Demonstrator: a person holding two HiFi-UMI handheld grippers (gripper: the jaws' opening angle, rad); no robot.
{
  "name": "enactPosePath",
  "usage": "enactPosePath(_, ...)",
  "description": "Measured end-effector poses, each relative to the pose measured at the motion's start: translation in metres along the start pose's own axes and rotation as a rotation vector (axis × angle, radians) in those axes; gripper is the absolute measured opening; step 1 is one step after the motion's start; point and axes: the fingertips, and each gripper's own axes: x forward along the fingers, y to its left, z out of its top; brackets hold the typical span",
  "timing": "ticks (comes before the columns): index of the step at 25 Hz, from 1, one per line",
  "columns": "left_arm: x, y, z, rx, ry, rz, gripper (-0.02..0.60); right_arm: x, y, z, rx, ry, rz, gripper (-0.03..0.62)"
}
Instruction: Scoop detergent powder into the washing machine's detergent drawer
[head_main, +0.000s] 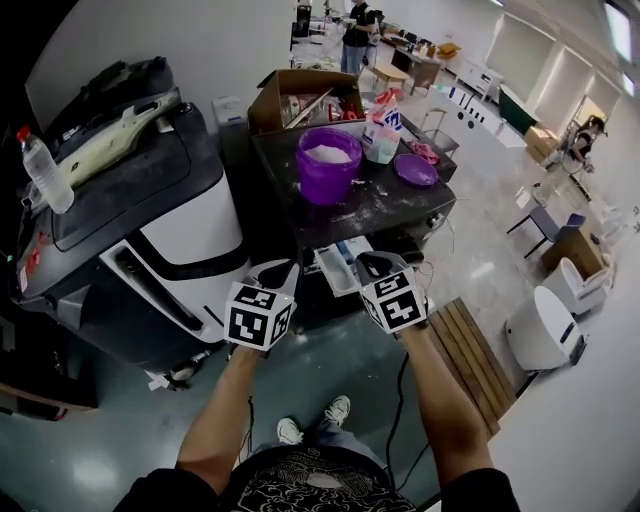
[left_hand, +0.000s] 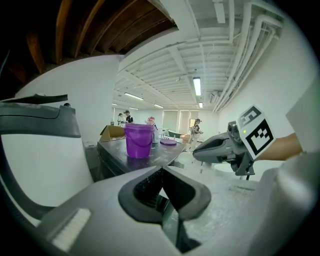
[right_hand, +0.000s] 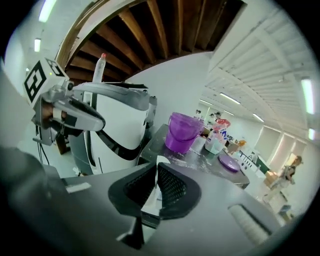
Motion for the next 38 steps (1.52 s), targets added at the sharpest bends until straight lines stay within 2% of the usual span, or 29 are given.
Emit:
enactPosePath(6,-0.004,-0.005,0.015,-0.002,-0.033,-0.033,0.000,-0.027,-0.009,0.009,0.189,-0.044,-0.046,0.038)
enactPosePath(11,-0.005,-0.010,0.028,0.000,-0.042,-0.082,0.000,-0.049,-0.013,0.016,0.260,-0.081,-0.084,0.038)
enactPosePath(18,-0.005,-0.017,0.044,0.023,-0.066,-0.085,0.000,-0.076,-0.021,0.032,0.316,-0.154,-0.117,0.038)
enactPosePath(23,-0.006,-0.018,0.052,0.033,-0.073,-0.056,0.000,-0.086,-0.030,0.032,0.342,-0.187,-0.124,0.038)
enactPosePath(38,0.009,-0.054,0.072,0.069,-0.074,0.029,0.000,-0.104,-0.066,0.034,0.342,-0.268,-0.056,0.038)
